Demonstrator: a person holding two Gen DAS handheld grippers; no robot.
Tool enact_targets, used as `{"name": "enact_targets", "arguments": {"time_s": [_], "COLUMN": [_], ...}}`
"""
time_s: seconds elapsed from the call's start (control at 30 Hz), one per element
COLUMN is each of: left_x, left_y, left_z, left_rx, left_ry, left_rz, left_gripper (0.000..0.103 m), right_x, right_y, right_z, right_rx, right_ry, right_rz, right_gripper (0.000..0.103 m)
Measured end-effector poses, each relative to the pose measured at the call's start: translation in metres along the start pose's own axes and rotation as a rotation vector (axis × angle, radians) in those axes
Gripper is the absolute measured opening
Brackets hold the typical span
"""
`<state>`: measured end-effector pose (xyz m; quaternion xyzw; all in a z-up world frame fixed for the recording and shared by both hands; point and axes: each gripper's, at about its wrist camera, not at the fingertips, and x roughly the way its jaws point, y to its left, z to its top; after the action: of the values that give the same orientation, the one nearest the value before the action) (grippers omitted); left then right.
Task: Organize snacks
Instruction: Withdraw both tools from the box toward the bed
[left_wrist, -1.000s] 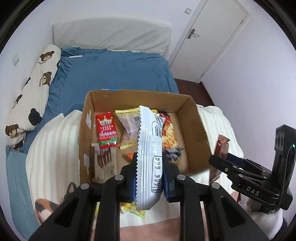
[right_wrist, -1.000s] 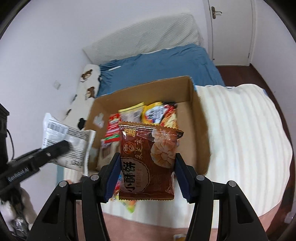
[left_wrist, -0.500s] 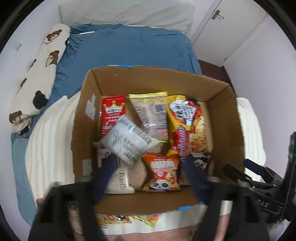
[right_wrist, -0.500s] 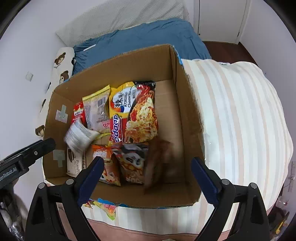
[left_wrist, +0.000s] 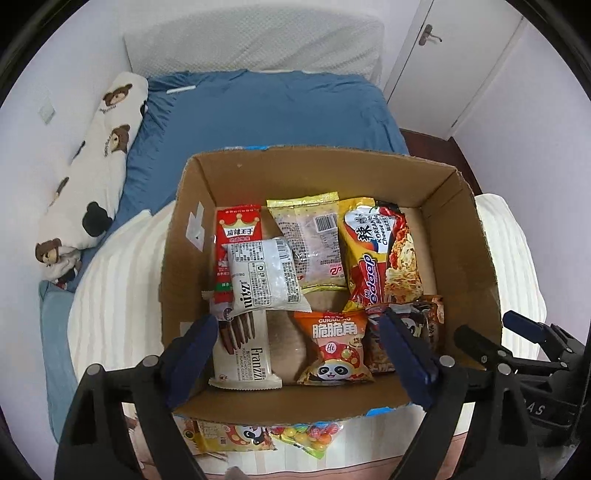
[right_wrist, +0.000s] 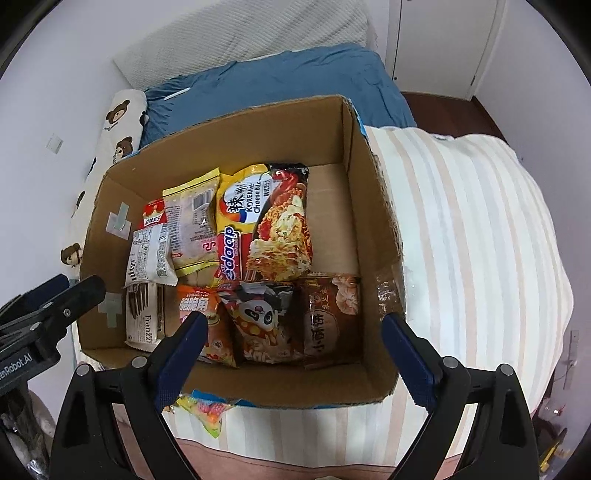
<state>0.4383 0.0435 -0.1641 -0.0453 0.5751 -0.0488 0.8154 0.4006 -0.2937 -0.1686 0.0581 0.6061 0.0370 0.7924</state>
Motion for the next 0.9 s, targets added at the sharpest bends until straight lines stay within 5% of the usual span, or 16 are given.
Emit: {"name": "enact_targets", "arguments": {"time_s": [0.57,0.67,0.9], "left_x": [-0.075,-0.089,-0.077], "left_y": [-0.004,0.001,0.008], "left_z": [-0.049,-0.064,-0.123], "left_rx": [-0.018,-0.038,-0.052], "left_ry": [-0.163,-0.19,-0.142], "left_rz": [-0.013,-0.042,-0.007], "left_gripper": [0.09,0.101,0.102], "right_x": [-0.073,-0.085,-0.074], "right_y": [0.009,0.01,-0.002], "right_z": [-0.042,-0.059,-0.114], "right_rx": [-0.008,-0.011,0.027], "right_ry": [-0.151,-0.166,-0.109], "right_rz": [0.025,0.052,0.112], "right_gripper": [0.099,0.099,0.099]}}
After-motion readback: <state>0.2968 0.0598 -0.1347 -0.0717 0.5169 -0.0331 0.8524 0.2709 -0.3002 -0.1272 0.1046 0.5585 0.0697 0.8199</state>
